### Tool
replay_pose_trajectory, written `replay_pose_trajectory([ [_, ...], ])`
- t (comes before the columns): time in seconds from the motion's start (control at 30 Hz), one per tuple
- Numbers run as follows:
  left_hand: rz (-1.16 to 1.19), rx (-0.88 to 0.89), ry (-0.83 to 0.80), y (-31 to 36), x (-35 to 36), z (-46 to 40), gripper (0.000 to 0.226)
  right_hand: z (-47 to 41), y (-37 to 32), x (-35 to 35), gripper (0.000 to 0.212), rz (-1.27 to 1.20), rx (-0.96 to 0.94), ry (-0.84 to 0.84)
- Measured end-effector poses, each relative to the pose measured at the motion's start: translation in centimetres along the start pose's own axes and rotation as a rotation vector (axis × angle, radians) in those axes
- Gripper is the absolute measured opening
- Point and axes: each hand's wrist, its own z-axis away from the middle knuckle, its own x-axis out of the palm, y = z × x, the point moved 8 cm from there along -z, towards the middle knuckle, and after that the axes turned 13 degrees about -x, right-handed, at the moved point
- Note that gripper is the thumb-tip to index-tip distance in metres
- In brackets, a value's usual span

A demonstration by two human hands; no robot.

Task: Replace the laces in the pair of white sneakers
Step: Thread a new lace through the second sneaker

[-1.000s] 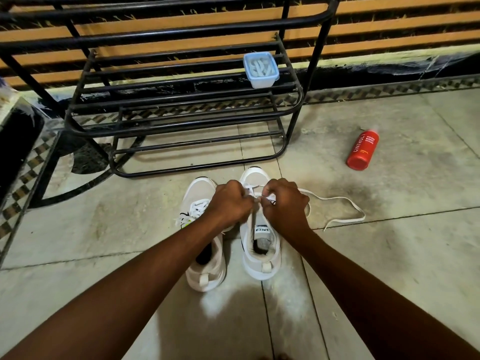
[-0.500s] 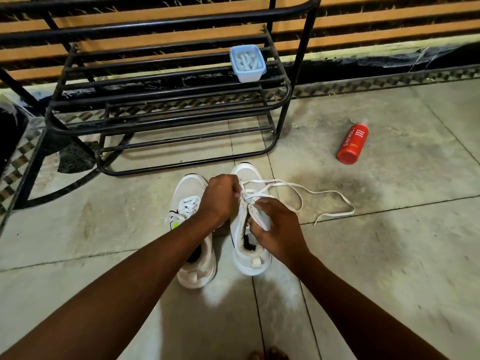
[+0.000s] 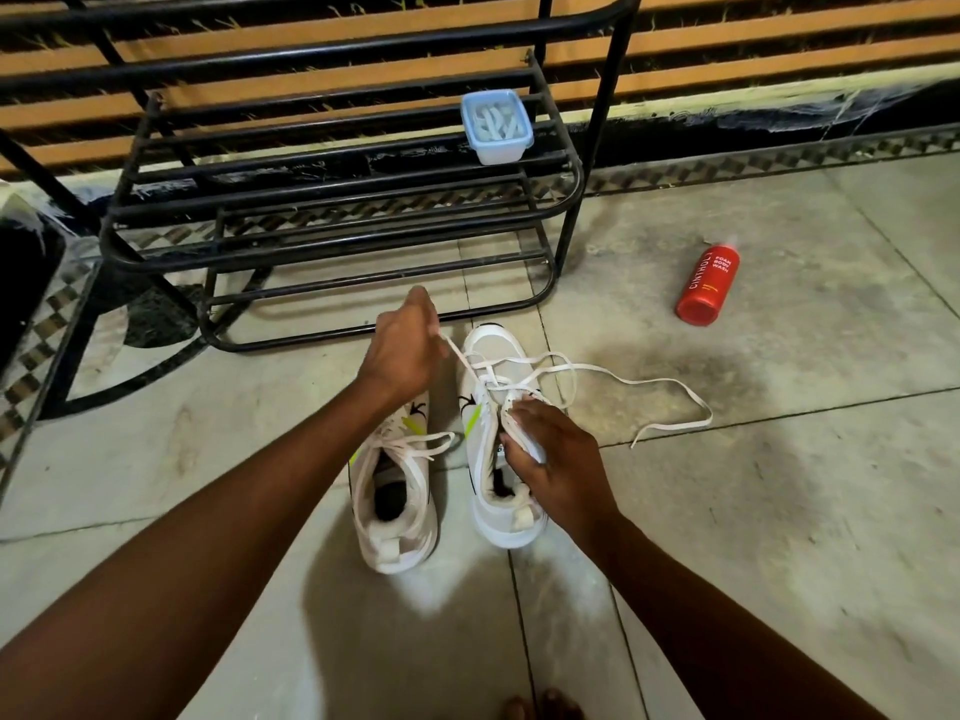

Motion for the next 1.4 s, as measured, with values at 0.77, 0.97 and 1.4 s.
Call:
replay_pose_trajectory([
  [0.77, 0.314, 0.138, -0.011, 1.9, -3.4, 2.6, 0.026, -0.2, -0.7, -0.2, 0.039, -0.039, -0.055, -0.013],
  [0.97, 0.143, 0.236, 0.001, 2.3, -2.0, 2.2, 0.018, -0.4, -0.9, -0.5, 0.035, -0.053, -0.085, 0.018],
  [1.4, 0.865, -0.126, -0.202, 1.6, -0.8, 1.8, 0.027, -0.1, -0.3, -0.3, 0.037, -0.003, -0.057, 0.000],
])
